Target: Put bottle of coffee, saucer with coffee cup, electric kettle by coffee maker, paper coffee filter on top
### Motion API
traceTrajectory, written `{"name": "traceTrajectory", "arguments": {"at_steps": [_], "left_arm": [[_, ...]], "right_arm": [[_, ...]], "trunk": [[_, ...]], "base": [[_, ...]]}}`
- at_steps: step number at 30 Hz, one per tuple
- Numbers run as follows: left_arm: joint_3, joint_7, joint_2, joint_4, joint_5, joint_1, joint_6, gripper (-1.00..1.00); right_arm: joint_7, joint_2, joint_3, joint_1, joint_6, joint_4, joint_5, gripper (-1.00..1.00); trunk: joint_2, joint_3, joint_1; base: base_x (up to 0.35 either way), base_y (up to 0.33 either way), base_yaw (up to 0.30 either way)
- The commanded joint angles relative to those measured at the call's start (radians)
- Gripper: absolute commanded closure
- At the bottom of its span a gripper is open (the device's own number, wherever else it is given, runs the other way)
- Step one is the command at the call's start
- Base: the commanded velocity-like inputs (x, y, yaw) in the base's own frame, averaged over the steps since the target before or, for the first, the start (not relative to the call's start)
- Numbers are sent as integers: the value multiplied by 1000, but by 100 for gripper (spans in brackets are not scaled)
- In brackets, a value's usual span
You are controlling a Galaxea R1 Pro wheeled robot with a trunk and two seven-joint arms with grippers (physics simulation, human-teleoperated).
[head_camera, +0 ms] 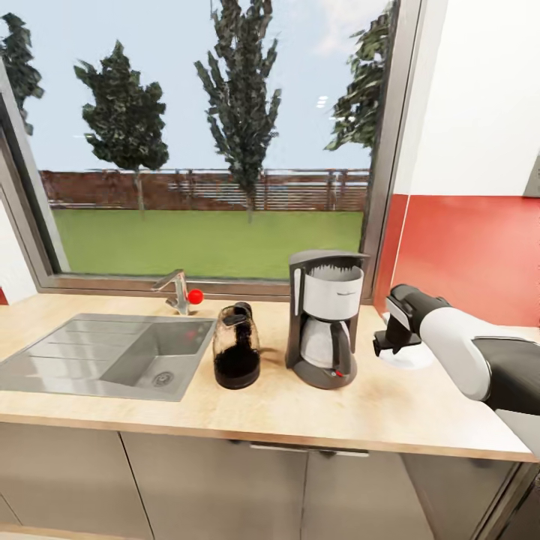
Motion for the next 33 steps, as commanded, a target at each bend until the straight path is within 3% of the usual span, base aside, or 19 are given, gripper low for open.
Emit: {"name": "traceTrajectory", "arguments": {"at_steps": [1, 12, 16, 22, 24, 25, 27, 28, 33], "left_arm": [[-2, -1, 0, 1, 5, -1, -3, -100], [-2, -1, 2, 1, 5, 1, -6, -100], [-2, -9, 35, 1, 7, 1, -7, -100], [-1, -13, 54, 3, 10, 1, -5, -100], [-1, -14, 71, 3, 10, 1, -4, -100], [-1, -19, 112, 5, 13, 4, -3, -100], [-1, -19, 118, 5, 14, 6, -3, -100], [-1, -20, 120, 5, 14, 7, -2, -100], [-1, -20, 121, 5, 14, 7, -2, -100]], "right_arm": [[10, 1, 4, -1, 3, 1, 10, 100], [11, 1, 4, -1, 3, 4, 9, 100], [21, 0, 3, -1, 3, 4, 3, 100], [22, 0, 3, -1, 3, 8, 2, 100], [22, 1, 3, -1, 3, 13, 2, 100], [23, -1, 2, -1, 3, 20, 3, 100], [23, -6, 3, -1, 3, 23, 3, 100], [23, -26, 2, -1, 3, 26, 3, 100], [23, -31, 3, -1, 3, 39, 3, 100]], "trunk": [[-1, -2, 0], [-1, -2, 0], [-1, -2, 0], [-1, -2, 0], [-1, -2, 0], [-1, -2, 0], [-1, -2, 0], [-8, -5, 4], [-43, -20, 23]], "base": [[0, -188, 3], [0, -34, 0], [0, 0, 0], [0, 0, 0], [0, 0, 0], [0, 0, 0], [0, 0, 0], [0, 0, 0], [0, 0, 0]]}}
